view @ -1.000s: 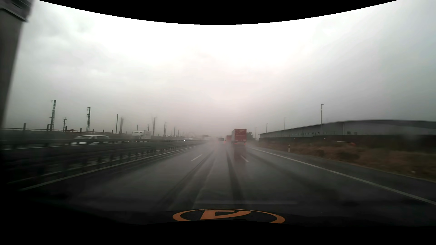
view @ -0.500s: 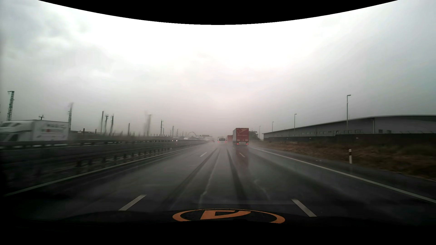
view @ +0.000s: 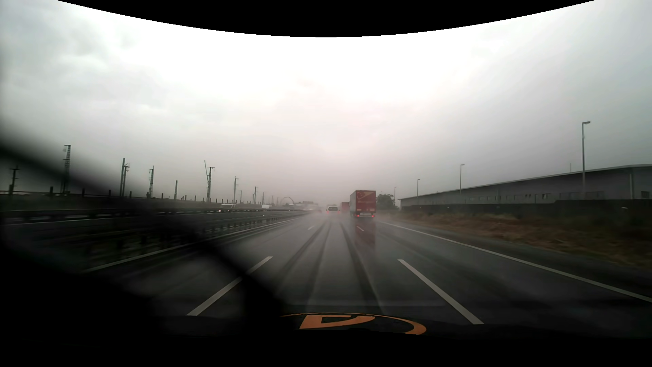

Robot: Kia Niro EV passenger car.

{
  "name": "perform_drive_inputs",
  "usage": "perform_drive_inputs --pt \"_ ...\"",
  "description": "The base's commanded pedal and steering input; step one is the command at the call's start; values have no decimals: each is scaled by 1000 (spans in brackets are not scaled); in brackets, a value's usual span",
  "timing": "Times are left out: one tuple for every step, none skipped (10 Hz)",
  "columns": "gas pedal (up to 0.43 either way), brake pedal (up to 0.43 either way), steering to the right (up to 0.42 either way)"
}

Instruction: Follow the waypoints while adhering to traffic rules and regulations

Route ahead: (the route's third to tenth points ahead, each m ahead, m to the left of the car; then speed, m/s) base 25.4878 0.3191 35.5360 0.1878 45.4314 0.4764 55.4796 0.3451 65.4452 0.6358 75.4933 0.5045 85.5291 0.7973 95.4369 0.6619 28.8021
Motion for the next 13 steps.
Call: perform_drive_inputs --pt "110 0 0" --pt "110 0 2" --pt "110 0 4" --pt "118 0 4" --pt "118 0 3" --pt "118 0 3" --pt "118 0 1" --pt "118 0 1" --pt "130 0 -1" --pt "130 0 -5" --pt "130 0 -6" --pt "130 0 -6" --pt "130 0 -6"
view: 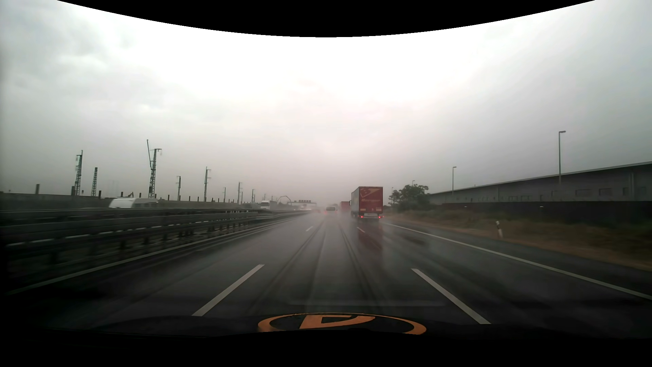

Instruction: Follow the waypoints while adhering to traffic rules and regulations

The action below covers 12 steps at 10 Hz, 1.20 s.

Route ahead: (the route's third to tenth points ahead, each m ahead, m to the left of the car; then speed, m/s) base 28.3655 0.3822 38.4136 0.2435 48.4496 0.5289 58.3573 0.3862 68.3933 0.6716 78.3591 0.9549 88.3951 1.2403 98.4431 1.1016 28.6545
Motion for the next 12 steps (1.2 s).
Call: perform_drive_inputs --pt "130 0 -5" --pt "130 0 -3" --pt "0 0 -3" --pt "0 0 -2" --pt "0 0 -3" --pt "59 0 -2" --pt "79 0 -1" --pt "79 0 -1" --pt "79 0 -1" --pt "79 0 -1" --pt "79 0 0" --pt "79 0 1"
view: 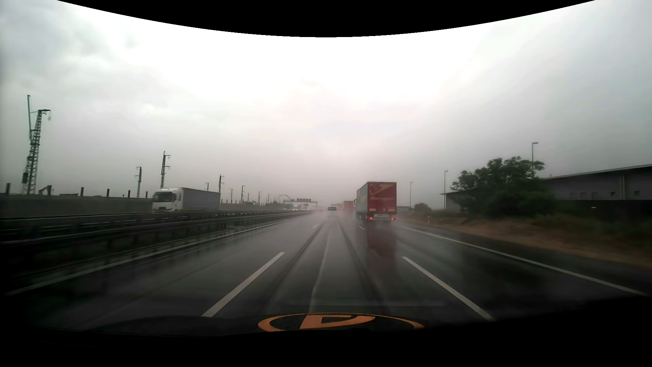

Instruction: Follow the waypoints while adhering to traffic rules and regulations

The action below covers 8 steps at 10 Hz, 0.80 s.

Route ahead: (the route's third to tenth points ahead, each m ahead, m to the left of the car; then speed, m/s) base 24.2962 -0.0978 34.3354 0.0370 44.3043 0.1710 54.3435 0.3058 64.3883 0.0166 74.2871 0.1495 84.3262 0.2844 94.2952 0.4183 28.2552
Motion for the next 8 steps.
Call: perform_drive_inputs --pt "79 0 1" --pt "79 0 1" --pt "79 0 1" --pt "79 0 1" --pt "79 0 1" --pt "87 0 1" --pt "98 0 1" --pt "98 0 1"
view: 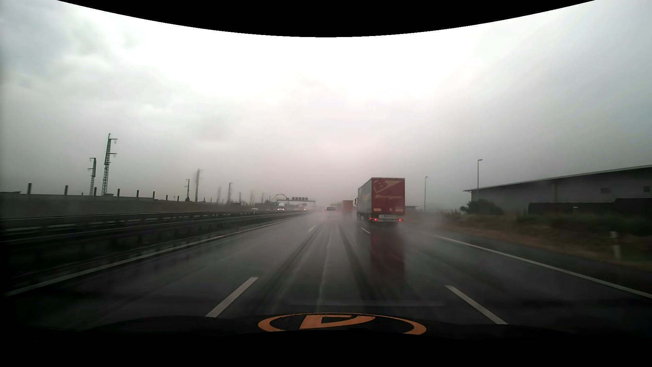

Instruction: Follow the waypoints while adhering to traffic rules and regulations

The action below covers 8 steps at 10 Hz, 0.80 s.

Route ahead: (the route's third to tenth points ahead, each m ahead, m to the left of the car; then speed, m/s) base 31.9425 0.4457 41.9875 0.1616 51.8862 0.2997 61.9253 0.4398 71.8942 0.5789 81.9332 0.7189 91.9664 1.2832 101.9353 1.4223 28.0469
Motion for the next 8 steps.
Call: perform_drive_inputs --pt "118 0 1" --pt "138 0 1" --pt "138 0 0" --pt "138 0 0" --pt "138 0 0" --pt "138 0 0" --pt "138 0 0" --pt "138 0 -1"
